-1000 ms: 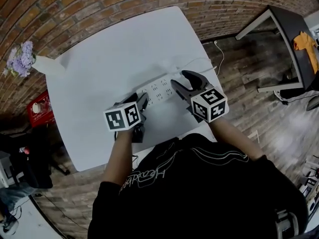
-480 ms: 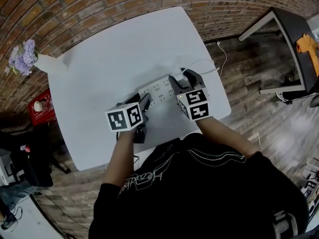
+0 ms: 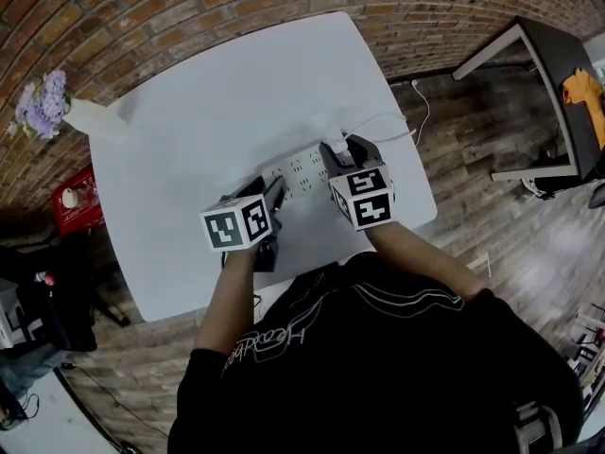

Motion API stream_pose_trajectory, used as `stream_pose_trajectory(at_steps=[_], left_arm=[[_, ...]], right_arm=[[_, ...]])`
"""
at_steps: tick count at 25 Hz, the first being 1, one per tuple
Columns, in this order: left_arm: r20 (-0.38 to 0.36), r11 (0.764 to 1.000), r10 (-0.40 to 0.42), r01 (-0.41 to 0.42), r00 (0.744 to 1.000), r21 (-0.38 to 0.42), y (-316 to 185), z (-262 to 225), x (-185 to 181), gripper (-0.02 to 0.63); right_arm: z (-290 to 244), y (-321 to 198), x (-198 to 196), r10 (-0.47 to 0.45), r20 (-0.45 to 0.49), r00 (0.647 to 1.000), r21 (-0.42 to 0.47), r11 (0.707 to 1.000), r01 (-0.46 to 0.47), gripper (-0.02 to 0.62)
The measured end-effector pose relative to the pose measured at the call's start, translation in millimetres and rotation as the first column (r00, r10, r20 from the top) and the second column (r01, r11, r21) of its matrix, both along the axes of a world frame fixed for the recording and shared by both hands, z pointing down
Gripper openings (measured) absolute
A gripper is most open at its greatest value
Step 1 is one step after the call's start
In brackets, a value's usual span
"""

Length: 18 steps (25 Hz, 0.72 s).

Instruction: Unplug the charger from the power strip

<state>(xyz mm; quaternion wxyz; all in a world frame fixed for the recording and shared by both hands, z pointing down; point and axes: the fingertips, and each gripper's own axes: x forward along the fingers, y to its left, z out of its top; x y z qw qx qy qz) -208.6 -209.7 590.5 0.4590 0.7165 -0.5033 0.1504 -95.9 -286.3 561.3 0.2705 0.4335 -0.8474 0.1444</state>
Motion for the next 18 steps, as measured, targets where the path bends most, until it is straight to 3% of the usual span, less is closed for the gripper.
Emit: stream_pose_trajectory(at_steps=[9,14,18], left_arm=[[0.010,1.000,-0.007,0.008,1.000,-0.003,0.6,0.0,-0.4,0.189],[-0.044,0.999,-0.041,0.040,0.998,-0.022,0.9,2.0,-0.6,0.187],[-0.028,0.999,-0.036,0.035,0.999,-0.033,0.4,2.2,0.8,0.187]], right_arm=[[0.0,-0.7,1.2,0.044,0.024,0.999,-0.027,0.999,-0.044,0.123],[0.4,-0.9,3.4,0.053,0.063,0.997,-0.053,0.997,-0.050,0.123],[-1.8,0.4,2.7,0.047,0.017,0.999,-0.022,0.999,-0.046,0.122]])
